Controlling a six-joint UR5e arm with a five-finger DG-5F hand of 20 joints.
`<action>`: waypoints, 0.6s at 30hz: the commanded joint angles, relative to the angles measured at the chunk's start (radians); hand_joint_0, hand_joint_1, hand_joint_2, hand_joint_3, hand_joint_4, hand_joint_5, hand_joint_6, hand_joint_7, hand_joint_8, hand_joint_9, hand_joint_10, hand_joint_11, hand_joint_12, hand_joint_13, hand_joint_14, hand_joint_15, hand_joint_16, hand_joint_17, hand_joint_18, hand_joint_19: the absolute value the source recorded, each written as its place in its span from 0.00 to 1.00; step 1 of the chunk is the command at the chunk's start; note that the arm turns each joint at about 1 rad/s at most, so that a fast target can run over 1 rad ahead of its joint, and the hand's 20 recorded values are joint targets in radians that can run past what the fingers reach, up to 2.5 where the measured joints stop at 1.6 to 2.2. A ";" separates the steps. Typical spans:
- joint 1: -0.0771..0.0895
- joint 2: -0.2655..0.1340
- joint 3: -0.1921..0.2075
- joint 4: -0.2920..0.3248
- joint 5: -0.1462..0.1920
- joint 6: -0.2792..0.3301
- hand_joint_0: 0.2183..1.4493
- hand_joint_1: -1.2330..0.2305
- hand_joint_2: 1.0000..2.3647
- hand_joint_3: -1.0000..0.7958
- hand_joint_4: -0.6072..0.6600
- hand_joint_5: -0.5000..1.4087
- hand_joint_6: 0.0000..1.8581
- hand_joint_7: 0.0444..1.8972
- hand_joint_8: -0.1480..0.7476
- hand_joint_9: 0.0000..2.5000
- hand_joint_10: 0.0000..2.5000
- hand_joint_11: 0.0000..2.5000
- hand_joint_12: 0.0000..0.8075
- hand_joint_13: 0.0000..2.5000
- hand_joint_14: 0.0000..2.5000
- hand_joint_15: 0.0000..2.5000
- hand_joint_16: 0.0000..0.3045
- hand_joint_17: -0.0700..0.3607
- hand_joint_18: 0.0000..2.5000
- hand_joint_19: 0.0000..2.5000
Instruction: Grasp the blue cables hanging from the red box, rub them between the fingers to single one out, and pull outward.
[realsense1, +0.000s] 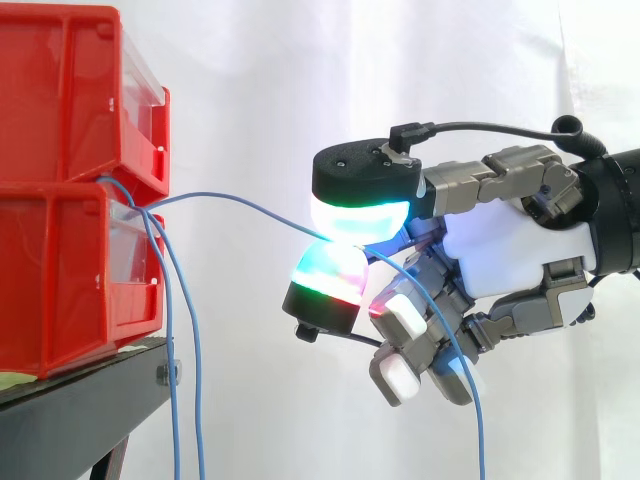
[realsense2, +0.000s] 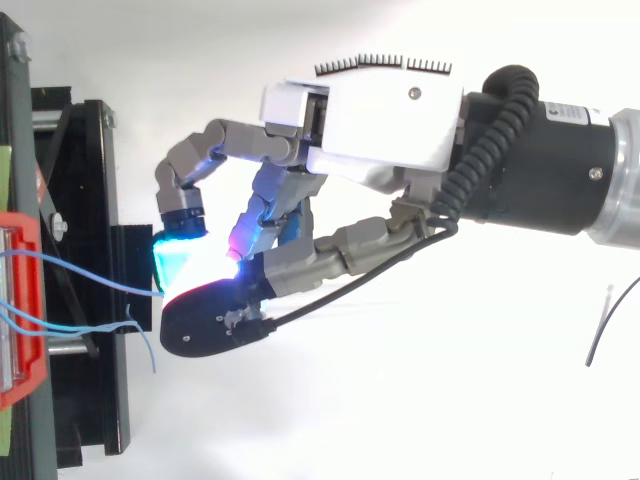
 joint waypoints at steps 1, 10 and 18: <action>0.000 0.000 0.000 0.000 0.000 0.000 0.30 0.28 0.01 0.63 0.49 0.21 0.48 0.65 0.58 0.49 0.01 0.26 0.58 0.42 0.01 0.21 0.23 0.53 0.48 0.24; 0.000 0.000 0.000 0.000 0.000 0.000 0.30 0.28 0.01 0.63 0.49 0.21 0.48 0.65 0.58 0.49 0.00 0.26 0.58 0.42 0.01 0.21 0.23 0.53 0.48 0.24; 0.000 0.000 0.000 0.000 0.000 0.000 0.31 0.28 0.01 0.63 0.49 0.21 0.48 0.65 0.58 0.48 0.01 0.26 0.58 0.42 0.01 0.21 0.23 0.53 0.47 0.24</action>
